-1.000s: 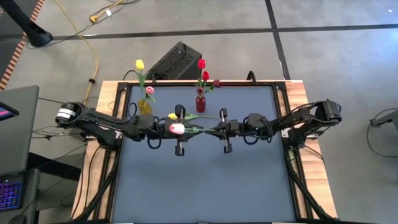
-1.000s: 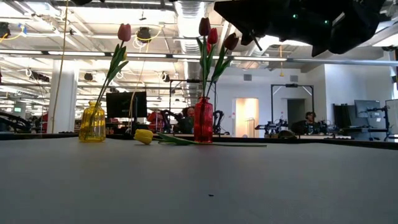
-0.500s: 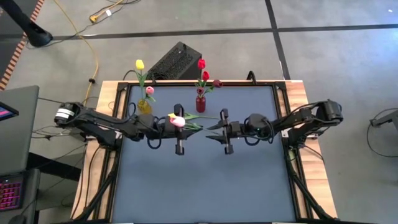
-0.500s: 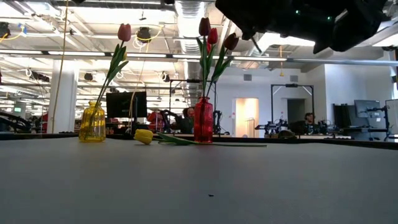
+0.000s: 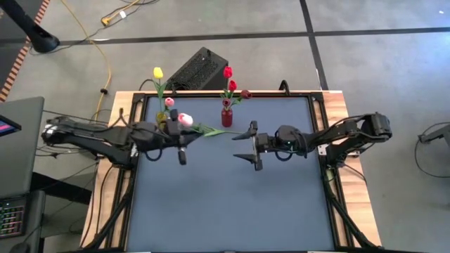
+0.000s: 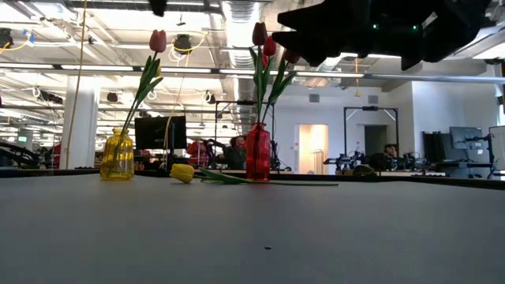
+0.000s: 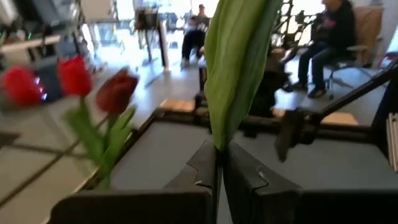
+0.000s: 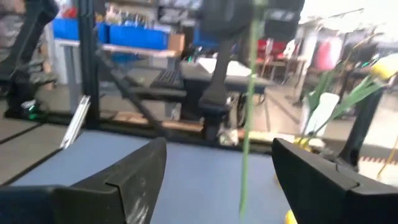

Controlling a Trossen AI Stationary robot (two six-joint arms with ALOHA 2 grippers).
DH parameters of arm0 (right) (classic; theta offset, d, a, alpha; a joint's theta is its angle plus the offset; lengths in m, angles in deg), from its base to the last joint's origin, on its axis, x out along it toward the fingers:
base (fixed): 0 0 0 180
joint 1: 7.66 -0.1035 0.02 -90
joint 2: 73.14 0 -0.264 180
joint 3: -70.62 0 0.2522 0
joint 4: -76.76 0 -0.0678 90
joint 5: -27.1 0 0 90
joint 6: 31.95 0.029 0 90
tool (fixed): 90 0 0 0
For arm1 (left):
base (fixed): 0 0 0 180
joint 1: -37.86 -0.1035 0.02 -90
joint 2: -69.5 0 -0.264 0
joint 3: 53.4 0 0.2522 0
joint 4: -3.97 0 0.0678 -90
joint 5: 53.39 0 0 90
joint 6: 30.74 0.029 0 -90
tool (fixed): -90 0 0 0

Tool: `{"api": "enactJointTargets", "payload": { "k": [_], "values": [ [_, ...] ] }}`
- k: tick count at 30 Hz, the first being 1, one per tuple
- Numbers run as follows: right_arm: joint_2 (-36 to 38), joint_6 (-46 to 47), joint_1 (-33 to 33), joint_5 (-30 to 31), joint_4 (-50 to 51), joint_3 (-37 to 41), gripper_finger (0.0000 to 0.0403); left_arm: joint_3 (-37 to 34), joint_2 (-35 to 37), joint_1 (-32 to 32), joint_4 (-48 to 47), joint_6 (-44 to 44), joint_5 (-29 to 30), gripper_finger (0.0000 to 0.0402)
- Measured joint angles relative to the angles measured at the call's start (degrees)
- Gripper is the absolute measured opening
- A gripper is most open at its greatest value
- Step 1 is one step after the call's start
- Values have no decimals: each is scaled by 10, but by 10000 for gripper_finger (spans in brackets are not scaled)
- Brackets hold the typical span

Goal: Sort flowers into vase by color
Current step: Put the pink flower into the yellow flower vase

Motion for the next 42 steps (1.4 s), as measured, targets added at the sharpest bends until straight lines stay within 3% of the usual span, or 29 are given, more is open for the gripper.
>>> {"api": "enactJointTargets", "payload": {
  "k": [8,20,27,34,42],
  "values": [
    [-1,2,-19,0,26,0,318,0,70,0,-138,-58,42,0],
    [-1,44,-32,0,37,0,318,0,141,-2,-202,-48,106,0],
    [-22,43,-31,0,43,0,317,37,164,-42,-321,-80,172,0],
    [-66,42,-30,0,21,0,317,88,163,-139,-439,-133,63,0],
    [-118,43,-30,0,-23,-4,317,149,163,-247,-535,-119,-38,0]
  ]
}}
